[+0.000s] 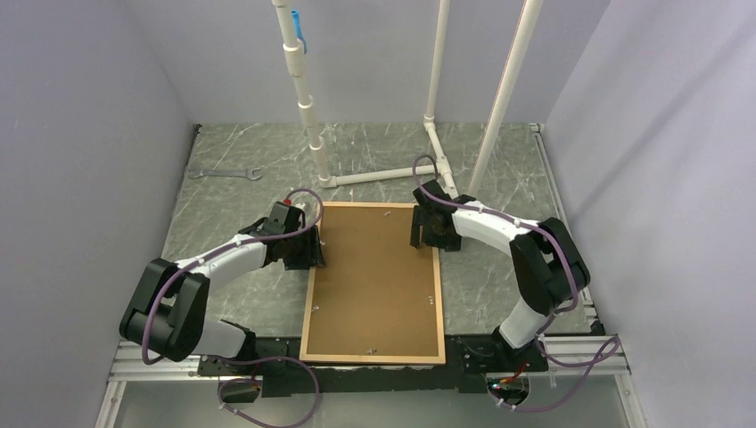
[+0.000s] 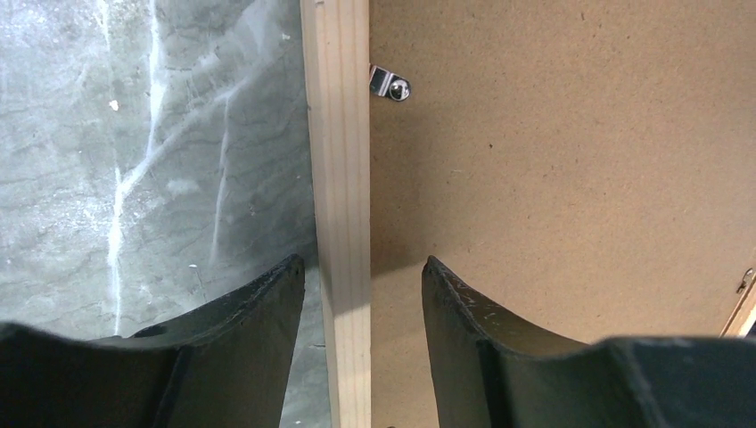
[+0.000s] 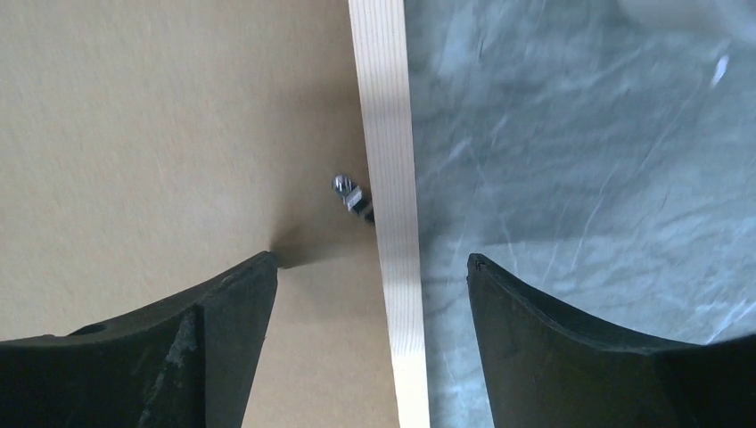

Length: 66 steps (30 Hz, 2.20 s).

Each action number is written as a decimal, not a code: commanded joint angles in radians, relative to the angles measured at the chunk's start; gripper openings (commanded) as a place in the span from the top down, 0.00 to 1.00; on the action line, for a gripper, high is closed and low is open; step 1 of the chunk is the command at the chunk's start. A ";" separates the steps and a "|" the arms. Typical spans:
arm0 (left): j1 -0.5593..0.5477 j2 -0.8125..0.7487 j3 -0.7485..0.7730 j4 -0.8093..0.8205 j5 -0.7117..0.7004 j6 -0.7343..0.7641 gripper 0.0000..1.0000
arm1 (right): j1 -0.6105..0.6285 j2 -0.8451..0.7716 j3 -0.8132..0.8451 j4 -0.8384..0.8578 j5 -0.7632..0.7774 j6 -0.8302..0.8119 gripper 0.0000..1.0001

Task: Put the photo into the frame
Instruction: Install the photo frame at the center of the board.

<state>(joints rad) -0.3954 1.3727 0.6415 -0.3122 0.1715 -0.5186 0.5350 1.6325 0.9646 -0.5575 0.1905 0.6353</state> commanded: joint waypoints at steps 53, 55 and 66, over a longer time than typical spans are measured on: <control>-0.013 0.059 -0.012 0.005 0.005 0.005 0.44 | -0.003 0.129 0.390 -0.054 0.042 -0.170 0.17; -0.013 0.064 -0.011 0.006 0.005 0.007 0.44 | -0.003 0.179 0.437 -0.053 0.050 -0.205 0.11; -0.013 0.072 -0.005 -0.006 0.007 0.020 0.52 | -0.020 0.383 0.603 -0.069 -0.055 -0.365 0.01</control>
<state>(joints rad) -0.3988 1.4048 0.6552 -0.2871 0.1864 -0.5152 0.5293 2.0014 1.5112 -0.6083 0.1879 0.3347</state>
